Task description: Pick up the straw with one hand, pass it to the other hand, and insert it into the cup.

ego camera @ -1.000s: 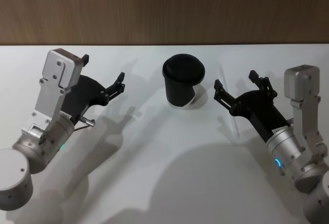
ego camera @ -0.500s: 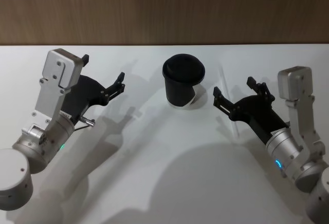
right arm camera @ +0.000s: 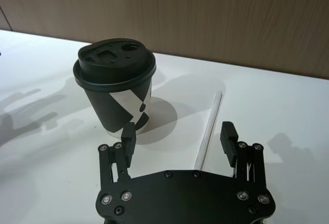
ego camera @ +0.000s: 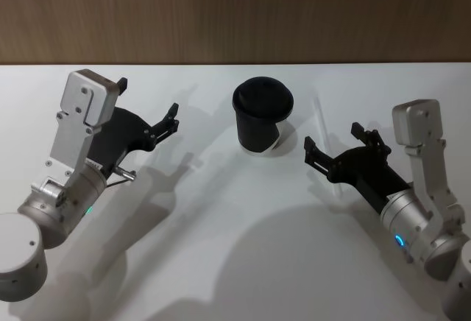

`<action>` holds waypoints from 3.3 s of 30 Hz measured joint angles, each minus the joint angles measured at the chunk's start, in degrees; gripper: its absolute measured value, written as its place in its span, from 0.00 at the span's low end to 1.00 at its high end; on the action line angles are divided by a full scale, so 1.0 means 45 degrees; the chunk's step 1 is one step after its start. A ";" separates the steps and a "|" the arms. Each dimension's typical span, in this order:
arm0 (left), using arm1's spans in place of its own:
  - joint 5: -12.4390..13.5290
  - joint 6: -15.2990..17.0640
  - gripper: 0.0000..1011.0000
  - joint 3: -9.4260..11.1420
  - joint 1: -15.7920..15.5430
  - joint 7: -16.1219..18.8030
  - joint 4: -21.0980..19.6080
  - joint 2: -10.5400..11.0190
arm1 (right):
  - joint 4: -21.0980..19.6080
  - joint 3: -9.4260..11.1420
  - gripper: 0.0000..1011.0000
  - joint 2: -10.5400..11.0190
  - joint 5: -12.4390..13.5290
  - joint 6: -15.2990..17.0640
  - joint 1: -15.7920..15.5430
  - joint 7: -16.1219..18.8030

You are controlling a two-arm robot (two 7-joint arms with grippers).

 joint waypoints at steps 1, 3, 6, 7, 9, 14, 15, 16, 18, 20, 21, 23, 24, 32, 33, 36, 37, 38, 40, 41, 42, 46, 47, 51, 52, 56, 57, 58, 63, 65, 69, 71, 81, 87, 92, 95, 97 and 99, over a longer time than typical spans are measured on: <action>0.0000 0.0000 0.99 0.0001 0.0000 0.0000 0.0000 -0.0001 | -0.0011 0.0004 0.99 0.0001 0.0000 0.0026 -0.0007 0.0004; -0.0001 0.0000 0.99 0.0000 0.0000 0.0000 0.0000 -0.0001 | -0.0040 0.0018 0.99 0.0010 -0.0001 0.0166 -0.0034 0.0023; -0.0001 0.0000 0.99 0.0000 0.0001 0.0000 0.0000 0.0000 | -0.0060 0.0025 0.99 0.0024 -0.0006 0.0274 -0.0052 0.0037; 0.0000 0.0000 0.99 0.0000 0.0000 0.0000 0.0000 -0.0001 | -0.0066 0.0028 0.99 0.0040 -0.0024 0.0345 -0.0070 0.0049; 0.0000 0.0000 0.99 -0.0001 0.0000 0.0000 0.0000 -0.0001 | -0.0069 0.0031 0.99 0.0057 -0.0065 0.0418 -0.0086 0.0071; 0.0000 0.0001 0.99 0.0000 0.0000 0.0000 0.0000 -0.0001 | -0.0036 0.0032 0.99 0.0100 -0.0185 0.0531 -0.0111 0.0116; 0.0000 0.0000 0.99 0.0001 0.0000 0.0000 0.0000 -0.0001 | -0.0019 0.0032 0.99 0.0107 -0.0198 0.0543 -0.0112 0.0121; 0.0000 0.0000 0.99 0.0001 0.0000 0.0000 0.0000 -0.0001 | -0.0007 0.0032 0.99 0.0112 -0.0213 0.0560 -0.0114 0.0126; -0.0001 0.0000 0.99 0.0000 0.0000 0.0000 0.0000 -0.0001 | 0.0051 0.0032 0.99 0.0128 -0.0264 0.0599 -0.0119 0.0142; -0.0001 0.0000 0.99 0.0000 0.0000 0.0000 0.0000 -0.0001 | 0.0119 0.0032 0.99 0.0133 -0.0302 0.0639 -0.0121 0.0167; 0.0000 0.0001 0.99 0.0000 0.0001 0.0000 -0.0001 -0.0001 | 0.0151 0.0031 0.99 0.0134 -0.0310 0.0652 -0.0122 0.0177; 0.0000 0.0000 0.99 0.0000 0.0000 0.0000 0.0000 -0.0001 | 0.0223 0.0033 0.99 0.0132 -0.0339 0.0688 -0.0124 0.0205; 0.0000 0.0000 0.99 0.0000 0.0000 0.0000 0.0000 0.0000 | 0.0255 0.0036 0.99 0.0128 -0.0348 0.0695 -0.0124 0.0211; 0.0000 0.0001 0.99 0.0001 0.0000 0.0001 0.0000 -0.0001 | 0.0476 0.0090 0.99 0.0058 -0.0440 0.0736 -0.0114 0.0252; 0.0000 0.0000 0.99 0.0000 0.0000 0.0000 0.0000 -0.0001 | 0.0499 0.0099 0.99 0.0049 -0.0446 0.0736 -0.0110 0.0255; -0.0001 0.0000 0.99 0.0001 0.0000 0.0000 0.0000 -0.0001 | 0.0565 0.0136 0.99 0.0015 -0.0481 0.0737 -0.0096 0.0261; 0.0000 0.0000 0.99 0.0000 0.0001 0.0000 0.0000 -0.0001 | 0.0586 0.0144 0.99 0.0004 -0.0486 0.0737 -0.0089 0.0264; -0.0001 0.0000 0.99 0.0001 0.0000 0.0000 0.0000 -0.0001 | 0.0601 0.0150 0.99 -0.0002 -0.0490 0.0736 -0.0085 0.0267; -0.0001 0.0000 0.99 0.0000 0.0001 0.0000 0.0000 -0.0001 | 0.0644 0.0178 0.99 -0.0033 -0.0502 0.0737 -0.0075 0.0277; -0.0001 0.0000 0.99 0.0000 0.0000 0.0000 0.0000 -0.0001 | 0.0656 0.0186 0.99 -0.0040 -0.0504 0.0737 -0.0072 0.0280; -0.0001 0.0000 0.99 0.0001 0.0000 0.0000 0.0000 -0.0001 | 0.0691 0.0204 0.99 -0.0065 -0.0509 0.0740 -0.0065 0.0287; -0.0001 0.0000 0.99 0.0000 0.0000 0.0000 0.0000 -0.0002 | 0.0765 0.0254 0.99 -0.0114 -0.0514 0.0772 -0.0050 0.0312; 0.0000 0.0000 0.99 0.0000 0.0000 0.0000 0.0000 -0.0001 | 0.0780 0.0264 0.99 -0.0124 -0.0513 0.0777 -0.0046 0.0320; 0.0000 0.0000 0.99 0.0001 0.0000 0.0000 0.0000 -0.0001 | 0.0865 0.0303 0.99 -0.0176 -0.0514 0.0794 -0.0033 0.0352; 0.0000 0.0000 0.99 0.0000 0.0000 0.0000 0.0000 -0.0001 | 0.0904 0.0318 0.99 -0.0195 -0.0514 0.0801 -0.0026 0.0371; -0.0001 0.0000 0.99 0.0001 0.0000 0.0000 0.0001 -0.0001 | 0.0980 0.0337 0.99 -0.0232 -0.0525 0.0820 0.0002 0.0423; -0.0001 0.0000 0.99 0.0000 0.0000 0.0000 0.0000 -0.0001 | 0.0994 0.0343 0.99 -0.0238 -0.0528 0.0824 0.0006 0.0430; -0.0001 0.0000 0.99 0.0000 0.0000 0.0000 0.0000 -0.0001 | 0.1031 0.0350 0.99 -0.0256 -0.0538 0.0832 0.0021 0.0444; 0.0000 0.0000 0.99 0.0001 0.0000 0.0000 0.0000 -0.0001 | 0.1119 0.0365 0.99 -0.0296 -0.0584 0.0857 0.0067 0.0505; -0.0001 0.0000 0.99 0.0001 0.0000 0.0000 0.0000 -0.0001 | 0.1156 0.0369 0.99 -0.0315 -0.0602 0.0873 0.0094 0.0529; 0.0000 0.0000 0.99 0.0000 0.0000 0.0000 -0.0001 -0.0001 | 0.1201 0.0372 0.99 -0.0342 -0.0638 0.0888 0.0126 0.0552; 0.0000 0.0000 0.99 0.0000 0.0001 0.0000 0.0000 -0.0001 | 0.1234 0.0374 0.99 -0.0362 -0.0686 0.0900 0.0149 0.0588; 0.0000 0.0000 0.99 0.0000 0.0000 0.0000 0.0000 -0.0001 | 0.1333 0.0360 0.99 -0.0414 -0.0848 0.0980 0.0206 0.0653; 0.0000 0.0000 0.99 0.0001 0.0000 0.0000 0.0000 -0.0001 | 0.1364 0.0356 0.99 -0.0443 -0.0933 0.1015 0.0224 0.0694; 0.0000 0.0001 0.99 0.0000 0.0000 0.0000 0.0001 -0.0001 | 0.1382 0.0356 0.99 -0.0461 -0.0982 0.1039 0.0235 0.0710; -0.0001 0.0000 0.99 0.0000 0.0000 0.0000 0.0000 -0.0001 | 0.1392 0.0356 0.97 -0.0470 -0.1007 0.1057 0.0239 0.0720; 0.0000 0.0000 0.99 0.0000 0.0001 0.0000 0.0000 -0.0001 | 0.1394 0.0356 0.94 -0.0473 -0.1016 0.1062 0.0241 0.0724; 0.0000 0.0000 0.99 0.0000 0.0001 0.0000 0.0000 -0.0001 | 0.1397 0.0356 0.88 -0.0476 -0.1029 0.1066 0.0244 0.0728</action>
